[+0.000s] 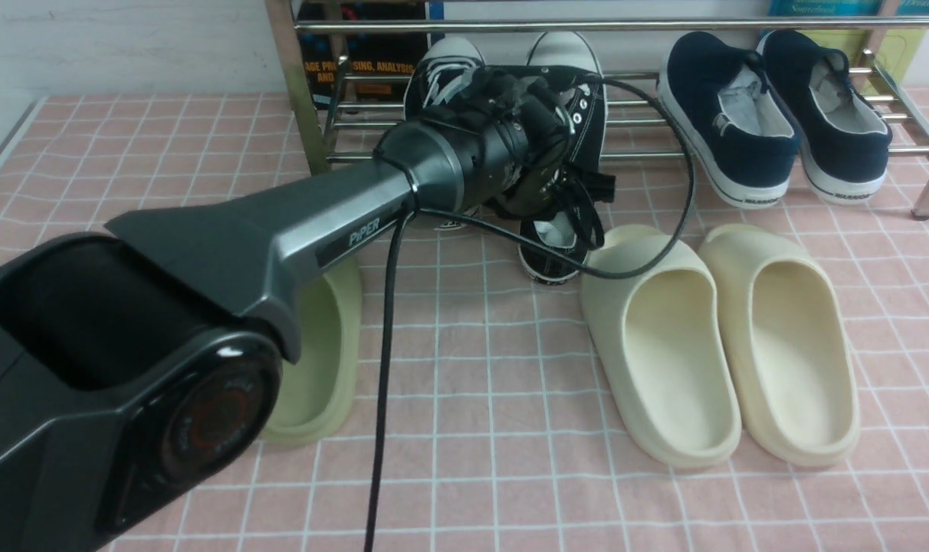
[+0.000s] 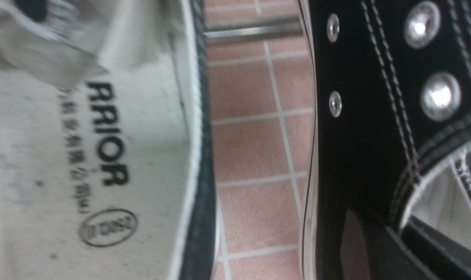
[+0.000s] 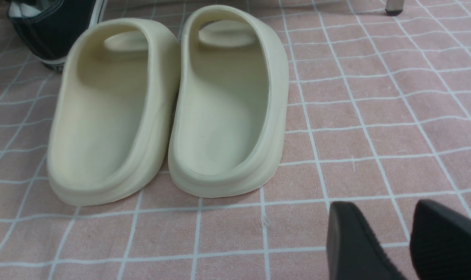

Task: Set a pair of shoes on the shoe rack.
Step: Use the left arm to put a shoe into the shoe rack

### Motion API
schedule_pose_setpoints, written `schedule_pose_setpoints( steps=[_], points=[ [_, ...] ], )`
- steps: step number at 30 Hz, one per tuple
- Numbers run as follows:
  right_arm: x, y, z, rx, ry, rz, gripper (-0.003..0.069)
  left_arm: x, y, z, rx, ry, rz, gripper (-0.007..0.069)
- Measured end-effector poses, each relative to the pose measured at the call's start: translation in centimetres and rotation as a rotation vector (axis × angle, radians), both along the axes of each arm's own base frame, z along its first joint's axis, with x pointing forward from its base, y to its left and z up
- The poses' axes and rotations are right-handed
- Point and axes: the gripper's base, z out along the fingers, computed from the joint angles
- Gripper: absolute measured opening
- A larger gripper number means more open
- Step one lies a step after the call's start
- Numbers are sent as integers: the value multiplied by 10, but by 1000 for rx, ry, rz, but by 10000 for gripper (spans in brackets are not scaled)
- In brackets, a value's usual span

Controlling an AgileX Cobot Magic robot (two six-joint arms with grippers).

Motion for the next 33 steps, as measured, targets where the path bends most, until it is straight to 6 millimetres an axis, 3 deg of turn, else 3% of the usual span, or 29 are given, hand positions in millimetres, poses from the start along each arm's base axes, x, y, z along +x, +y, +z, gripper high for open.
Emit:
schedule_pose_setpoints(
  steps=[7,10,24,33],
  points=[
    [0,0,0,0,0,0,240,11,6,41,-150,-72,92,18],
    [0,0,0,0,0,0,240,17,10,48,-200,-106,109,18],
    [0,0,0,0,0,0,240,36,21,40,-381,-127,228,20],
    [0,0,0,0,0,0,240,40,24,38,-391,-139,270,25]
  ],
)
